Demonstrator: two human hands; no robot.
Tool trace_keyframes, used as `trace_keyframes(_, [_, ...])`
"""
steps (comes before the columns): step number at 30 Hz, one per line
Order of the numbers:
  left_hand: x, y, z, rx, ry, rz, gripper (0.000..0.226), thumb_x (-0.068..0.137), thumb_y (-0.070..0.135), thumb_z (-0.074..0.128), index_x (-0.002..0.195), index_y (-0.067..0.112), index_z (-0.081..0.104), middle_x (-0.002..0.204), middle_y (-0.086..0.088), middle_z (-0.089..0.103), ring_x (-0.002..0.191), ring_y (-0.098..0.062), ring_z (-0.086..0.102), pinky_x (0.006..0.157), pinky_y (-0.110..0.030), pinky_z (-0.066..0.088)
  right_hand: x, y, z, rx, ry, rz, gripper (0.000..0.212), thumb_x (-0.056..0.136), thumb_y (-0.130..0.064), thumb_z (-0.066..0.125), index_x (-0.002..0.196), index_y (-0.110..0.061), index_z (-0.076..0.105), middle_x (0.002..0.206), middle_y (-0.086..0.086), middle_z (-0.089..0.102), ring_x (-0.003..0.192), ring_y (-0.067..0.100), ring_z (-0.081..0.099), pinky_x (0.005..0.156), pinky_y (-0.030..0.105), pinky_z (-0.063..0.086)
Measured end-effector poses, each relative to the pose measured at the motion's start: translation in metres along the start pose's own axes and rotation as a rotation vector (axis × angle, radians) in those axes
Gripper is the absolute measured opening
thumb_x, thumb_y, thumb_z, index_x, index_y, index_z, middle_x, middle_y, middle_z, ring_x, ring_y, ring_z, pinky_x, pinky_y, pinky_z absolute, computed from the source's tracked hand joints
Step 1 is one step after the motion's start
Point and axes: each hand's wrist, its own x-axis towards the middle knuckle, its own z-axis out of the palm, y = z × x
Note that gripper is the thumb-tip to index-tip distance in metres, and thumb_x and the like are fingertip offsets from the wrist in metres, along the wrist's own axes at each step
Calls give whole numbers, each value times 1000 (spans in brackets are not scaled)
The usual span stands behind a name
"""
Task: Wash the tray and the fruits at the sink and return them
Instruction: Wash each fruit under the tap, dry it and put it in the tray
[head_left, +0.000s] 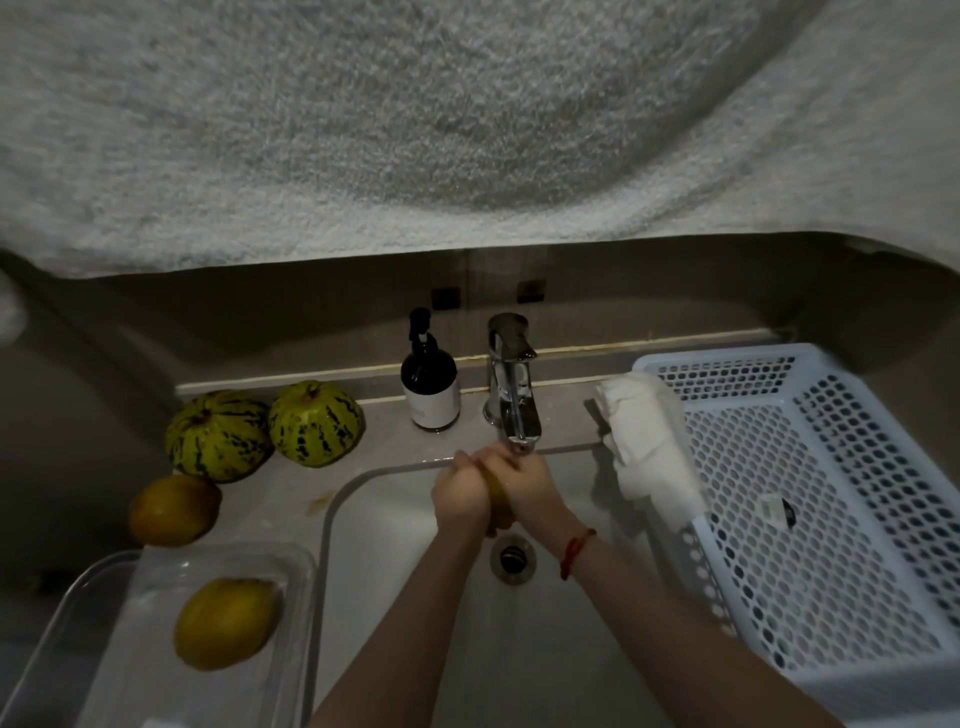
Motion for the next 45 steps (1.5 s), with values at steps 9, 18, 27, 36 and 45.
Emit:
trace_keyframes(9, [-1, -5, 35, 200, -339, 256, 20, 95, 7, 48, 77, 11, 57, 79, -4, 61, 80, -18, 61, 75, -29, 50, -4, 11, -39, 485, 70, 489, 48, 86, -39, 61, 120, -7, 57, 123, 24, 55, 115, 39, 53, 96, 50, 46])
trace_keyframes(18, [2, -12, 34, -149, -214, -25, 22, 97, 24, 46, 93, 7, 60, 87, -11, 59, 86, -27, 57, 77, -39, 49, -5, 28, -29, 184, 375, -65, 7, 88, -18, 62, 92, -23, 62, 98, 1, 61, 92, 21, 58, 79, 36, 52])
trace_keyframes(27, [-8, -13, 4, -292, -269, -34, 39, 96, 36, 48, 113, 2, 54, 113, -23, 60, 101, -36, 60, 77, -46, 53, 19, 15, -10, -199, 65, -53, 26, 92, -38, 55, 90, -13, 63, 89, 8, 67, 86, 19, 63, 82, 32, 48])
trace_keyframes(36, [11, -19, -1, 504, -96, 374, 32, 101, 34, 32, 112, 19, 58, 106, -13, 58, 98, -28, 56, 91, -45, 49, -2, -2, -23, 210, 0, 423, 37, 89, -39, 59, 106, -7, 54, 101, 15, 59, 90, 28, 59, 68, 39, 50])
trace_keyframes(45, [-6, -7, 8, 20, -350, 320, 36, 103, 27, 29, 118, 4, 52, 102, -10, 62, 99, -25, 57, 87, -30, 49, 9, 16, -9, -97, 242, -206, 10, 93, -20, 56, 98, -12, 53, 95, 9, 61, 95, 27, 61, 88, 43, 50])
